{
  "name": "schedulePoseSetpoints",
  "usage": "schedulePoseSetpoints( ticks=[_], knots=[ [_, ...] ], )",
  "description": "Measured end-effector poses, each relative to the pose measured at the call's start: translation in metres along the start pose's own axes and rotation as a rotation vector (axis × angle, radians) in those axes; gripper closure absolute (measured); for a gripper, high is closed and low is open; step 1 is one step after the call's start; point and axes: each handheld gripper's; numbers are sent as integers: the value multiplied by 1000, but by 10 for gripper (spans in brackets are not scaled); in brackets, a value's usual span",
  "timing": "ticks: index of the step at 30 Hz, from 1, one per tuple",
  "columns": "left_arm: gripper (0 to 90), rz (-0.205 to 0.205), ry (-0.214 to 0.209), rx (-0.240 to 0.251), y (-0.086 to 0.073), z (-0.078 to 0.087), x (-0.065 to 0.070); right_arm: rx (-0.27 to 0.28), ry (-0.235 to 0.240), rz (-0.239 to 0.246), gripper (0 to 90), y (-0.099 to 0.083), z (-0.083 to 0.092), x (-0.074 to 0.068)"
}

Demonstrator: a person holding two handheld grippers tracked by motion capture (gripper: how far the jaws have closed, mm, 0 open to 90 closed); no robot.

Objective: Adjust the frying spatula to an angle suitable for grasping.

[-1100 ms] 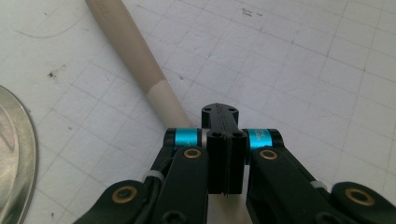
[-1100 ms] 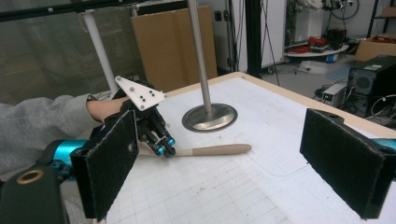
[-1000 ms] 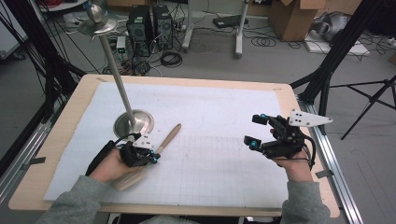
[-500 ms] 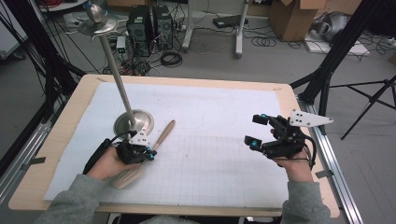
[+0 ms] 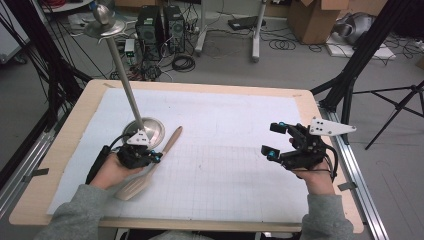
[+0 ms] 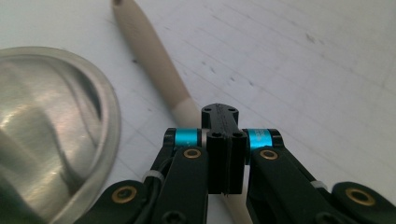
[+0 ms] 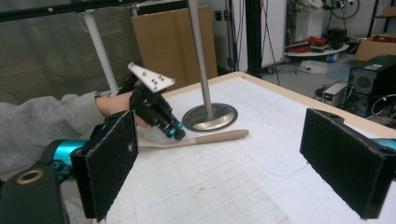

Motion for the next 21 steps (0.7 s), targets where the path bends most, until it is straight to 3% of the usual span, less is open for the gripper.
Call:
schedulePoseSetpoints(
  ticks=[4,7,17,21],
  knots=[
    [898,91,31,32,6,-1,-11,-3,-2,2,106,0,0,0],
    [898,116,39,41,10,-5,-17,0,-5,3,106,0,1,0],
    [898,85,107,-33,23,-26,-26,11,-6,-6,106,0,6,0],
    [898,90,124,-32,23,-33,-30,16,-6,-4,106,0,7,0]
  ],
)
Point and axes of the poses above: each handheld gripper's, and its own axes: z roughly backward along the jaws, y roughly out of its top, x roughly to its right, and after that the axes turned 8 degrees about -y, right-handed
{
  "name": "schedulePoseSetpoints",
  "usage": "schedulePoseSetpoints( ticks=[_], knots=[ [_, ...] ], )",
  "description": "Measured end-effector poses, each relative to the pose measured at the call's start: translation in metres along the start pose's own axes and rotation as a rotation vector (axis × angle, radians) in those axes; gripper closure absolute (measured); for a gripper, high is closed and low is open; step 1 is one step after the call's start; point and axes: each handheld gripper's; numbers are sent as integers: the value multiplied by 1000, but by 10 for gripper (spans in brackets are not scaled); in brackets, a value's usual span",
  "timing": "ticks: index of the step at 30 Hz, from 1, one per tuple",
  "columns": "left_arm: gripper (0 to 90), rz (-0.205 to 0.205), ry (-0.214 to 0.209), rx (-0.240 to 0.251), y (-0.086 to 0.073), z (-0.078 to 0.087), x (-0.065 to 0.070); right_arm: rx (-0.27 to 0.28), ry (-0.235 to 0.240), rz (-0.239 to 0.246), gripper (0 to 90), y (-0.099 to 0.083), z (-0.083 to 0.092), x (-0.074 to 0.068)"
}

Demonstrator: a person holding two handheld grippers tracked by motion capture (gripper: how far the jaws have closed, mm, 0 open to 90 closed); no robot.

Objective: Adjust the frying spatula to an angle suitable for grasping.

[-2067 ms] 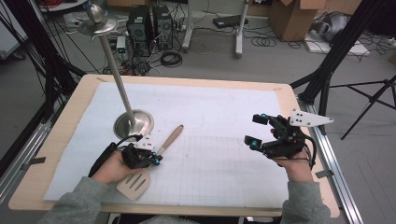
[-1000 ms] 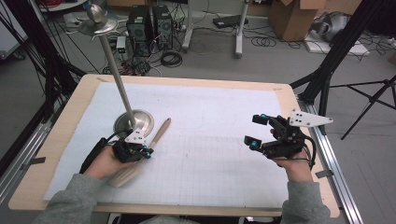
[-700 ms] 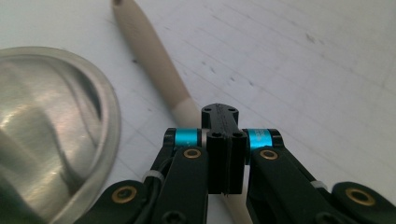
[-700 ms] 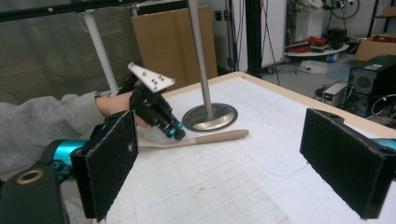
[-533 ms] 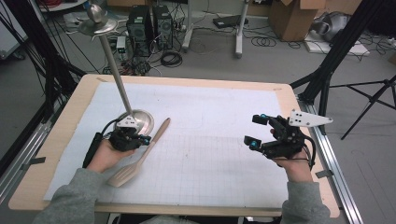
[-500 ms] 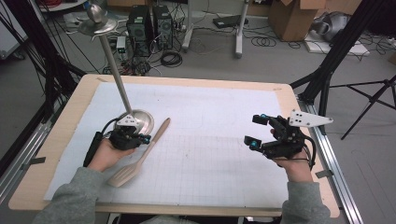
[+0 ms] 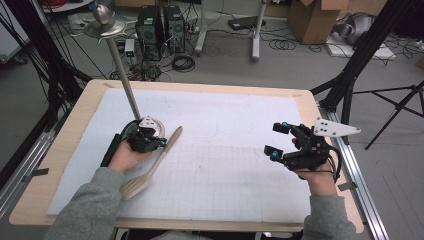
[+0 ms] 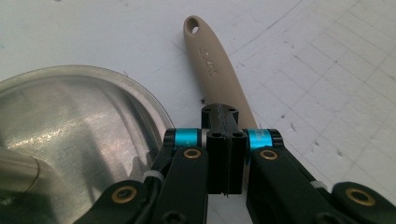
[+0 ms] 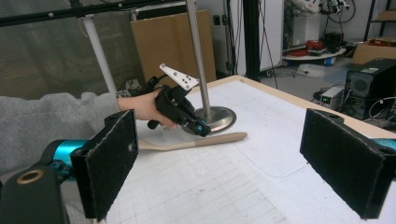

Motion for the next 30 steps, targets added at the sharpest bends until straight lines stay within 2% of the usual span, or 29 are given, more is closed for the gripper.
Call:
schedulePoseSetpoints(
  ticks=[3,5,9,14,16,22,24,30],
  knots=[
    [898,7,-5,-2,-1,-8,0,3,1,5,106,0,-1,1],
    [898,20,-26,-2,0,-9,-1,3,2,1,106,0,0,0],
    [898,-3,-40,-2,4,-10,2,1,1,-2,106,0,0,1],
    [898,-34,-44,-34,13,-18,10,-2,3,-4,106,0,-2,0],
    [898,-56,-52,-46,16,-22,12,-2,5,-2,106,0,-2,0],
    [898,-87,-78,-64,23,-30,19,2,6,-6,106,0,0,1],
    [898,-89,-97,-51,24,-35,23,1,6,-4,106,0,0,1],
    [898,-106,-115,-60,30,-42,31,0,5,-4,106,0,0,1]
  ],
)
Point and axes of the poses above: each handheld gripper's, and its own axes: z roughly backward along the jaws, y roughly out of its top, x roughly to its right, and after that the axes turned 8 degrees about -y, right-handed
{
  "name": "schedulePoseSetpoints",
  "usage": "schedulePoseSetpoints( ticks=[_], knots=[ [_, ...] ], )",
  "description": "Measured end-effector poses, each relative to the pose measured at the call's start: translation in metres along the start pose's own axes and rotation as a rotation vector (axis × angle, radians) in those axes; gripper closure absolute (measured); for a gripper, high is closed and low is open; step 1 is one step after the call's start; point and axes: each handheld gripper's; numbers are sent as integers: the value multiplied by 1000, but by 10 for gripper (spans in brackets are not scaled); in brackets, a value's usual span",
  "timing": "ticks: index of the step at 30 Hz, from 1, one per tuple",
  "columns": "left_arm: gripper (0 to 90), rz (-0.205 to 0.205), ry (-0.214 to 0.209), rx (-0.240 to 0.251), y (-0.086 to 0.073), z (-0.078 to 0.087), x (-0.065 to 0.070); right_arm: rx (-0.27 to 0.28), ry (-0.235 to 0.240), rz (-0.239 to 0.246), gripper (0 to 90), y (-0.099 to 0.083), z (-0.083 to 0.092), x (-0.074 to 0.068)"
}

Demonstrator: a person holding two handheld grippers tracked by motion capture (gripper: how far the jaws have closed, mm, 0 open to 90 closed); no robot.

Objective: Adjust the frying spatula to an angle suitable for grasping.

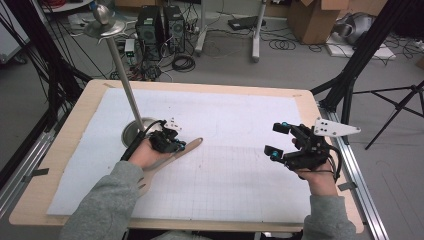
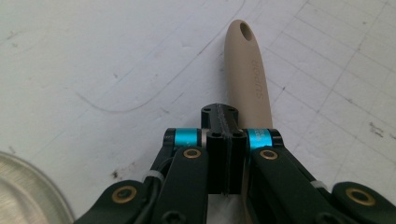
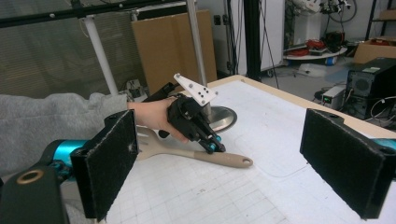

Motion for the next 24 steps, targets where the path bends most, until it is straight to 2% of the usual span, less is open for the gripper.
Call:
schedulePoseSetpoints(
  ticks=[7,12,20,24],
  knots=[
    [898,-13,-13,3,2,-3,3,-2,-1,-2,106,0,1,0],
    [896,-46,15,12,3,0,4,1,-2,2,106,0,1,0],
    [892,-52,34,120,7,37,8,-3,-6,4,106,-1,1,0],
    [832,-67,15,170,8,55,17,-13,-9,4,106,-2,-1,0]
  ],
)
Point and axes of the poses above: each handheld gripper's, and its own axes: z roughly backward along the jaws, y roughly out of its top, x roughly to its right, and after that the axes turned 8 degrees about -y, right-handed
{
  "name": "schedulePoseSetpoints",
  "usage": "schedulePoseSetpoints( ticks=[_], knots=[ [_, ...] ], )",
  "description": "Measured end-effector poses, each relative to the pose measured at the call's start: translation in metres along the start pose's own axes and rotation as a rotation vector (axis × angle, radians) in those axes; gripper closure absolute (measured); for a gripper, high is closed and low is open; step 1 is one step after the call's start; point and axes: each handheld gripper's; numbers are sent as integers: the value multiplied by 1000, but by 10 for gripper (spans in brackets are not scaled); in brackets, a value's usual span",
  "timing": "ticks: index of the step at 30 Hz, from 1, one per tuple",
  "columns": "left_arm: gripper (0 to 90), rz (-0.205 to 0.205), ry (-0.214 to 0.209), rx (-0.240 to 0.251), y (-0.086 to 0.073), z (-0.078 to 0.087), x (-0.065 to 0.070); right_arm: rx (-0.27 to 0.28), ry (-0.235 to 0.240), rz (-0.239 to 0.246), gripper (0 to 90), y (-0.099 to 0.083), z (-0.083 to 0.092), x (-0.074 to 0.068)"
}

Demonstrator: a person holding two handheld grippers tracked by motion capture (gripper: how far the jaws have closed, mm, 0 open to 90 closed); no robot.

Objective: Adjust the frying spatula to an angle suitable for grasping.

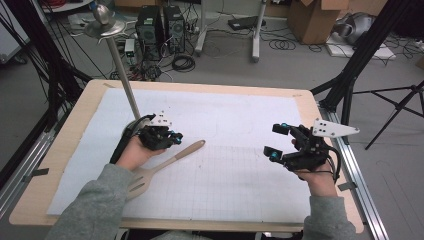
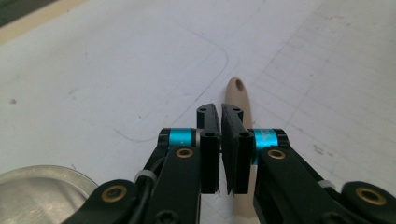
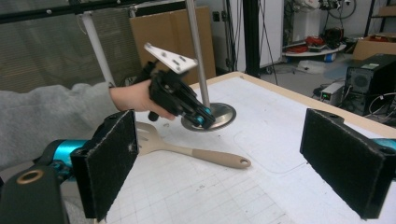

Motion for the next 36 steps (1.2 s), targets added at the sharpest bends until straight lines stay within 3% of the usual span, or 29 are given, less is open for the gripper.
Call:
schedulePoseSetpoints(
  ticks=[6,9,13,16,20,23,29,36],
  knots=[
    [698,17,-18,65,-6,12,15,-8,-2,-1,106,-1,-2,1],
    [597,48,-6,72,-11,16,19,-19,0,-4,106,-3,-4,2],
    [491,64,-9,135,-16,25,22,-32,-1,-10,106,-6,-7,4],
    [376,72,-15,153,-16,30,25,-35,0,-11,106,-6,-9,5],
    [226,24,1,159,-16,33,32,-40,-1,-13,106,-6,-12,6],
    [216,-18,2,152,-17,37,38,-39,7,-12,105,-6,-14,7],
    [167,-3,-15,208,-14,51,45,-31,10,-24,105,-6,-17,11],
    [168,2,-13,199,-21,54,46,-37,20,-19,105,-6,-20,8]
  ],
)
Point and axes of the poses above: each handheld gripper's, and its own axes: z roughly backward along the jaws, y roughly out of its top, x roughly to its right, and after that the axes turned 8 degrees about -y, right-handed
